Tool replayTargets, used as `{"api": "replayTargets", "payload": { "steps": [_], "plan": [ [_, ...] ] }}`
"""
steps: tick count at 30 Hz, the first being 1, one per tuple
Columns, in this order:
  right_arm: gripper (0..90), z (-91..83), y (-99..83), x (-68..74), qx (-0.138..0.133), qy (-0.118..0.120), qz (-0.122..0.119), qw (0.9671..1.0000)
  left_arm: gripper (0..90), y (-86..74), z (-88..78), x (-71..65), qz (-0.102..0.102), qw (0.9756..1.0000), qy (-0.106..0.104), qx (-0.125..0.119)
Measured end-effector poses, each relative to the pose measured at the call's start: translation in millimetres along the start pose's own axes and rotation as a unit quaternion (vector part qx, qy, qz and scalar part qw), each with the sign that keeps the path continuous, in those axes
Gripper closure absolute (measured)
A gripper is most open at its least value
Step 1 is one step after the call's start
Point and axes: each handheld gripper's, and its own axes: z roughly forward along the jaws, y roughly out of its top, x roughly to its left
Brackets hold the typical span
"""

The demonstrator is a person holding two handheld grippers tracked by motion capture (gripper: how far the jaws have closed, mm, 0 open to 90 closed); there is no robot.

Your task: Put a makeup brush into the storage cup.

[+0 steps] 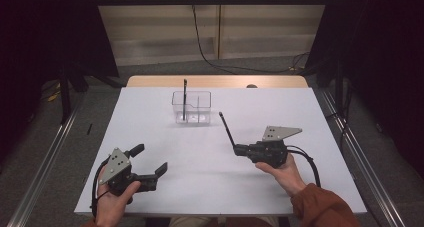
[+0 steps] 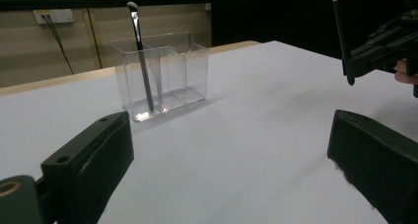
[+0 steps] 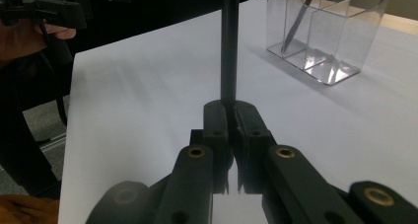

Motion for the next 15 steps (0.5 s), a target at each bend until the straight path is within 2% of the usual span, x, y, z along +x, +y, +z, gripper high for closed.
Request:
{"api": "replayTargets", "payload": {
  "steps": [9,15],
  "plan": [
    [84.7,10.4,0.4,8.2,0.002,0.007,-0.002,1.0,3.6,9.8,7.7,-4.2,0.003,0.9999,-0.008,-0.006],
    [84.7,16.7,2.3,12.7,0.0,0.013,0.0,0.9999,3.6,21.3,20.2,-11.5,0.01,0.9996,-0.025,-0.007]
  ]
}}
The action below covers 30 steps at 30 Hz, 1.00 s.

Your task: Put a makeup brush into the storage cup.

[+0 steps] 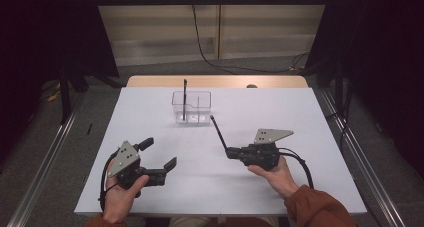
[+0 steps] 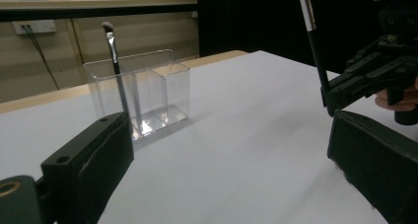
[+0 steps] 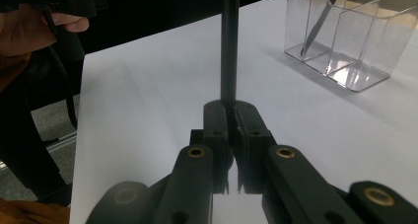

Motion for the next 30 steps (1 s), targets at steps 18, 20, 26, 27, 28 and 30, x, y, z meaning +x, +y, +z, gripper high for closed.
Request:
{"api": "replayTargets", "payload": {
  "steps": [18,20,26,27,28,30],
  "plan": [
    [84.7,19.5,3.9,13.9,0.004,0.022,-0.019,0.9996,3.4,28.9,44.3,-24.1,0.015,0.9992,-0.032,-0.02],
    [84.7,20.1,3.3,13.8,0.002,0.022,-0.017,0.9996,3.2,29.5,49.6,-25.5,0.009,0.9991,-0.037,-0.02],
    [84.7,21.1,1.7,13.7,0.0,0.023,-0.016,0.9996,3.3,32.5,66.7,-28.2,0.007,0.9986,-0.051,-0.007],
    [84.7,21.0,1.6,14.1,0.0,0.024,-0.016,0.9996,4.0,33.1,69.6,-28.7,0.005,0.9988,-0.049,-0.006],
    [84.7,21.0,1.5,14.5,-0.001,0.023,-0.016,0.9996,4.4,33.2,70.7,-29.3,0.004,0.9988,-0.048,-0.004],
    [84.7,21.0,1.3,14.7,-0.003,0.023,-0.016,0.9996,4.2,33.4,74.3,-31.0,-0.003,0.9986,-0.053,-0.003]
  ]
}}
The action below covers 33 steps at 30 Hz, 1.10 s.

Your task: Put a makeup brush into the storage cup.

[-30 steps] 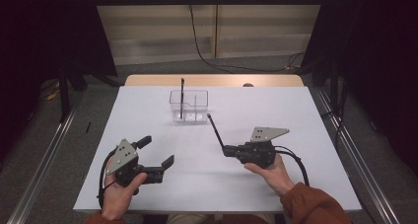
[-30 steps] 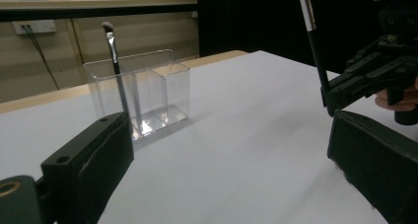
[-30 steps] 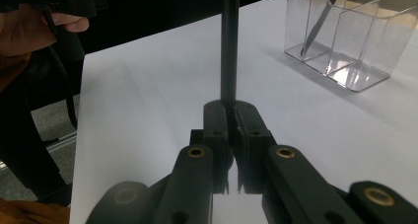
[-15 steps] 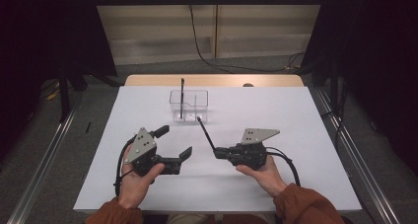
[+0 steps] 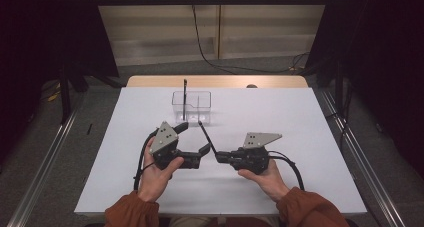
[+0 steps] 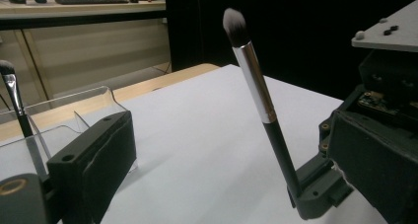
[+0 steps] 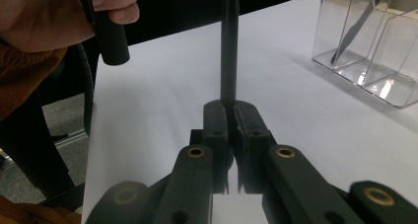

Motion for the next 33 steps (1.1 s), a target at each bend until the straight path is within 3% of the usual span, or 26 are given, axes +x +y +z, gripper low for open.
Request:
{"api": "replayTargets", "payload": {
  "steps": [2,6,8,16,21,27,33],
  "plan": [
    [84.7,0.1,-0.4,0.0,-0.001,0.001,0.001,1.0,3.8,0.0,2.6,-2.1,0.012,0.9999,0.002,-0.001],
    [84.7,0.9,-1.5,-0.3,-0.001,0.004,0.004,1.0,4.0,0.0,6.9,-4.4,0.016,0.9997,-0.019,-0.005],
    [84.7,1.4,-1.7,-0.2,-0.001,0.004,0.003,1.0,5.4,-0.9,8.8,-5.9,0.021,0.9997,-0.014,-0.004],
    [84.7,3.0,-4.2,-0.9,0.001,0.005,0.007,1.0,10.7,-3.6,13.5,-7.3,0.013,0.9996,-0.024,0.004],
    [84.7,2.6,-5.4,-0.9,0.002,0.007,0.008,0.9999,23.6,-4.1,11.1,-6.3,0.005,0.9998,-0.015,-0.011],
    [84.7,3.5,-6.5,-0.4,0.002,0.008,0.01,0.9999,43.6,-4.8,10.7,-4.1,-0.013,0.9996,-0.024,0.0],
    [84.7,4.5,-7.3,0.5,0.005,0.001,0.008,1.0,63.2,-5.3,10.3,-3.7,-0.005,0.9998,-0.018,0.003]
  ]
}}
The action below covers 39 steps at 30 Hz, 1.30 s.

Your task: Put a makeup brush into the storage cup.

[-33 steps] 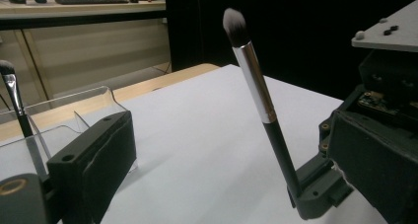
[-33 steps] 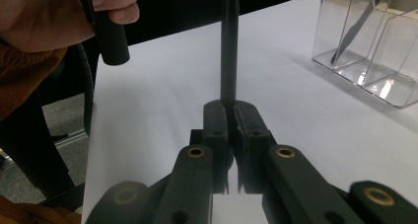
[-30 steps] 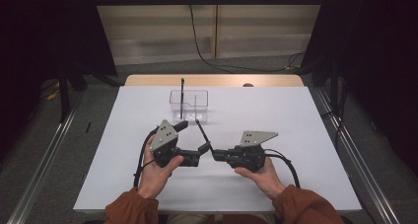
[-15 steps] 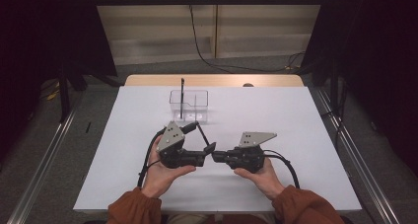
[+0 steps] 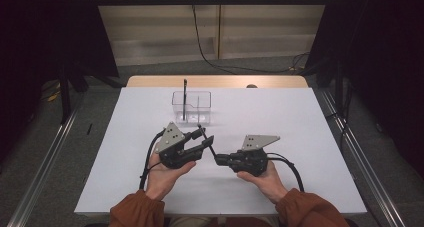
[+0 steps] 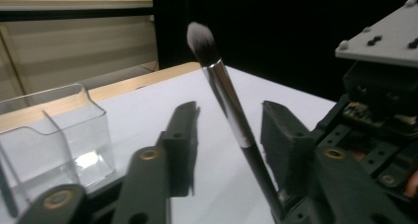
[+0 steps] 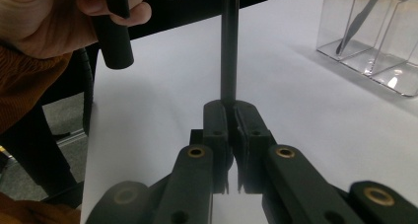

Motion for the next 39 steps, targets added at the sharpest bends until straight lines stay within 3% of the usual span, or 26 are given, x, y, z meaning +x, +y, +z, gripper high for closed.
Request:
{"api": "replayTargets", "payload": {
  "steps": [5,25,28,29,32,39],
  "plan": [
    [84.7,0.1,-0.4,0.7,-0.002,-0.001,0.003,1.0,70.7,1.2,-2.0,-1.4,-0.004,0.9999,0.002,-0.015],
    [84.2,1.7,-0.6,3.6,-0.007,-0.003,-0.003,1.0,81.9,3.5,-0.8,-3.1,-0.046,0.9974,-0.049,-0.024],
    [83.9,2.7,-0.9,4.0,-0.005,-0.006,-0.005,1.0,83.5,2.6,2.8,-5.1,-0.044,0.9974,-0.053,-0.024],
    [89.0,2.9,-1.1,3.6,-0.004,-0.006,-0.004,1.0,84.0,2.4,3.7,-6.4,-0.034,0.9981,-0.047,-0.019],
    [87.4,1.4,-0.6,3.0,-0.007,-0.001,-0.004,1.0,84.0,2.6,3.3,-6.3,-0.043,0.9975,-0.053,-0.021],
    [81.5,-3.3,1.6,1.4,-0.024,-0.006,-0.001,0.9997,84.0,5.2,1.0,-4.5,-0.036,0.9982,-0.043,-0.022]
  ]
}}
